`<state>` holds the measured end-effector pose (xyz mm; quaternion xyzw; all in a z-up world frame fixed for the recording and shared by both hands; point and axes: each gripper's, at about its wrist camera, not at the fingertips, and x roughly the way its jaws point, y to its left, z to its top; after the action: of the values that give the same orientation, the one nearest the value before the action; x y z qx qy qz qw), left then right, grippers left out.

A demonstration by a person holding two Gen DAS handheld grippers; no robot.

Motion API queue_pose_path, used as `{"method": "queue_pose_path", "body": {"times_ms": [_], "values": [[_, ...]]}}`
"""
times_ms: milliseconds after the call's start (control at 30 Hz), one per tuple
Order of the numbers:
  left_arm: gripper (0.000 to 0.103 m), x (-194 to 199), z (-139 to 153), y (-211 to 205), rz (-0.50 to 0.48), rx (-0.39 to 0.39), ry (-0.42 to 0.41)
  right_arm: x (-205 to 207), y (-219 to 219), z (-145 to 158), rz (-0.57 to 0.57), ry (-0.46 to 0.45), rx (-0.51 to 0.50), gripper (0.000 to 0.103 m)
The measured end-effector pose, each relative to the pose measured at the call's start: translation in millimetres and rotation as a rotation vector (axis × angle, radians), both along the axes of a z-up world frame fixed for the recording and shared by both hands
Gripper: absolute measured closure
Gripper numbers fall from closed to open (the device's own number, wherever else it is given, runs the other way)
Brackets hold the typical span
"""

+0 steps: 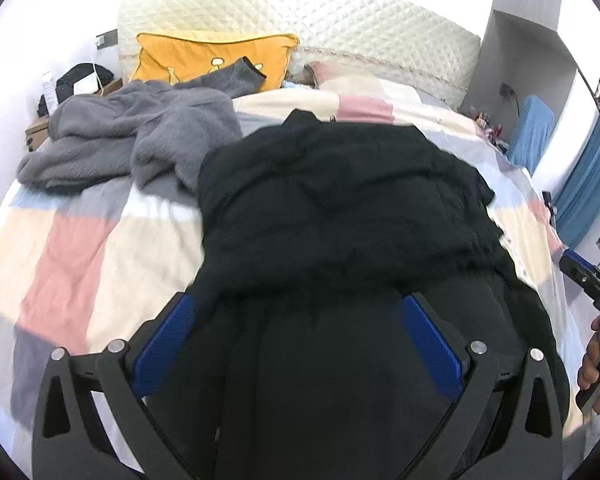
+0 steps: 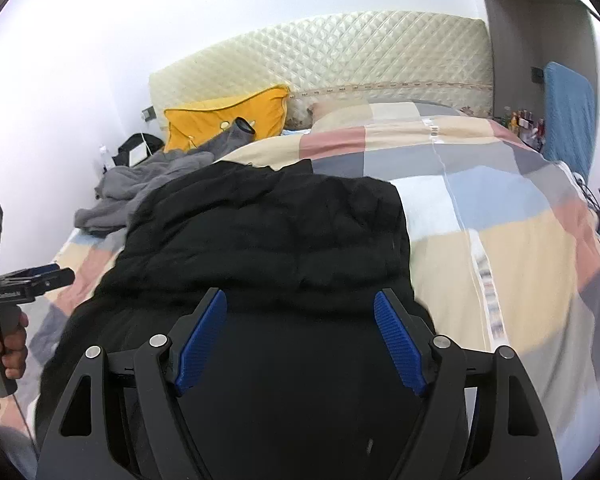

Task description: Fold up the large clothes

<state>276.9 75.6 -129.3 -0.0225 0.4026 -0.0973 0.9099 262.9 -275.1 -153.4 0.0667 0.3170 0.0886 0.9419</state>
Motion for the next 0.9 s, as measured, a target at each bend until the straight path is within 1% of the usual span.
{"method": "queue_pose_path", "body": {"times_ms": [67, 100, 200, 300, 400, 533, 567, 600, 633, 767, 800, 833, 900], "values": [[0.000, -25.4, 4.1, 4.1, -0.011, 0.001, 0.004, -26.8, 4.8, 0.0, 0.001, 0.002, -0.005, 0.028], [0.000, -31.0, 5.0, 4.2, -0.015, 0.002, 0.008, -38.9, 6.9, -0.3, -0.001, 0.005, -0.010, 0.028], [0.000, -59.9, 8.2, 11.4, -0.016, -0.012, 0.034, -59.0, 10.0, -0.3, -0.004, 0.010, -0.015, 0.028], [0.000, -80.0, 7.0, 24.4, -0.004, -0.045, 0.080, -83.4, 1.8, -1.2, -0.022, 0.015, 0.021, 0.028], [0.000, -92.4, 4.9, 35.1, 0.006, -0.066, 0.125, -90.0, -13.1, -2.5, -0.055, 0.044, 0.064, 0.028], [0.000, -103.9, 1.3, 59.9, 0.051, -0.151, 0.190, -94.3, -38.0, -6.8, -0.080, 0.100, 0.139, 0.027], [0.000, -106.0, -1.8, 66.6, 0.060, -0.180, 0.212, -95.9, -43.8, -7.4, -0.103, 0.106, 0.138, 0.027], [0.000, -108.0, -6.0, 72.7, 0.064, -0.209, 0.230, -97.8, -49.6, -7.4, -0.131, 0.106, 0.111, 0.027], [0.000, -109.4, -8.0, 76.6, 0.068, -0.222, 0.238, -98.9, -54.6, -7.6, -0.142, 0.112, 0.095, 0.027], [0.000, -110.7, -30.2, 96.3, 0.130, -0.268, 0.296, -94.9, -76.1, -9.9, -0.141, 0.154, 0.156, 0.027], [0.000, -110.5, -34.5, 99.6, 0.142, -0.276, 0.308, -91.3, -82.7, -12.3, -0.144, 0.180, 0.169, 0.027], [0.000, -110.2, -38.3, 102.1, 0.155, -0.283, 0.319, -88.1, -87.4, -14.4, -0.148, 0.200, 0.166, 0.027], [0.000, -109.8, -48.0, 107.8, 0.185, -0.307, 0.342, -82.5, -101.9, -22.3, -0.208, 0.238, 0.146, 0.027]]}}
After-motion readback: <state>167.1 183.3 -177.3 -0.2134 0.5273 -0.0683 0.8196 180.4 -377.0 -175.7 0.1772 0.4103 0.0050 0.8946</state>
